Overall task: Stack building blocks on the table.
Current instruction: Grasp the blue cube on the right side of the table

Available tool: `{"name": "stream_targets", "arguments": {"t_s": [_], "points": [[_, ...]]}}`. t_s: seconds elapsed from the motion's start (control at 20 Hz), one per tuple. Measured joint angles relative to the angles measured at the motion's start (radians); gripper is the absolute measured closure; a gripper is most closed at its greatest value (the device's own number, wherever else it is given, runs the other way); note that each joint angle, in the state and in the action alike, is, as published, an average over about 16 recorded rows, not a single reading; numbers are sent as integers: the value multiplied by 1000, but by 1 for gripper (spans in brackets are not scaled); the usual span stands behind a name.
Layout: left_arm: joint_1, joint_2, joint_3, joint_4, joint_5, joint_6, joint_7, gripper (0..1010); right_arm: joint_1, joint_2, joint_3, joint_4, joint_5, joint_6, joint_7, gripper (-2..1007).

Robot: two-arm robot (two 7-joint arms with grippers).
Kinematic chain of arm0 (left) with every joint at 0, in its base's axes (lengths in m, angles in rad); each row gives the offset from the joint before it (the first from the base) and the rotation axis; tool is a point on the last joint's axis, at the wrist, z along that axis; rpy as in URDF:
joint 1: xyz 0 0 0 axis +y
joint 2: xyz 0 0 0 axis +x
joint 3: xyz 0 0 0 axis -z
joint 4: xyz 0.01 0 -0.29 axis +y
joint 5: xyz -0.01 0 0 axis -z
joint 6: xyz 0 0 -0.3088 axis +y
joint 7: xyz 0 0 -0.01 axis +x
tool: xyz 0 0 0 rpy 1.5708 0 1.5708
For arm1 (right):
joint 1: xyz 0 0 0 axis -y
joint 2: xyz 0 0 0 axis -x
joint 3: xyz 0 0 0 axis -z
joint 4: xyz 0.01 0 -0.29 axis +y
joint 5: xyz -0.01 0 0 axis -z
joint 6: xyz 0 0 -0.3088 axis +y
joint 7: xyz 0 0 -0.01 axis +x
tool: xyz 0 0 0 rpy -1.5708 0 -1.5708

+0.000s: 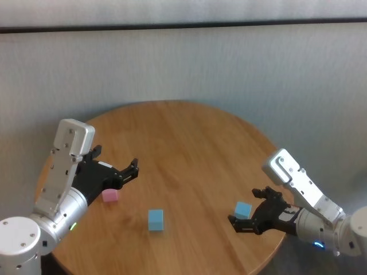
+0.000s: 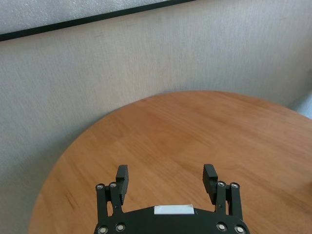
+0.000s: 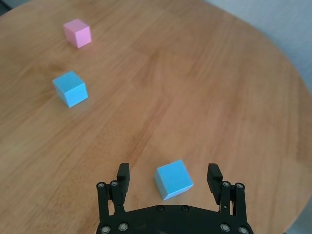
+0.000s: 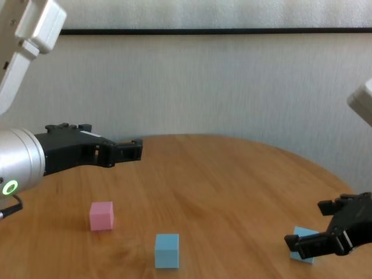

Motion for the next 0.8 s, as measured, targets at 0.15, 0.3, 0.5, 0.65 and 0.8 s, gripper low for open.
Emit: {"name": "stream_targets", "arguments": {"t_s": [0.15, 0.3, 0.5, 0.65, 0.8], "points": [[0, 0, 0, 0, 0, 0, 0, 11, 23, 3, -11, 30, 10, -1, 23, 4], [0, 0, 0, 0, 0, 0, 0, 11, 46, 9, -25, 56, 19, 3, 46, 4], [-1, 0, 0, 0, -1, 1, 0, 11, 74, 17, -43, 80, 33, 16, 70, 4], [-1, 0, 0, 1, -1, 1, 0, 11, 92, 22, -56, 94, 43, 33, 84, 4], [-1, 0, 0, 1, -1, 1, 0, 11, 109, 25, -70, 103, 50, 55, 95, 4]]}}
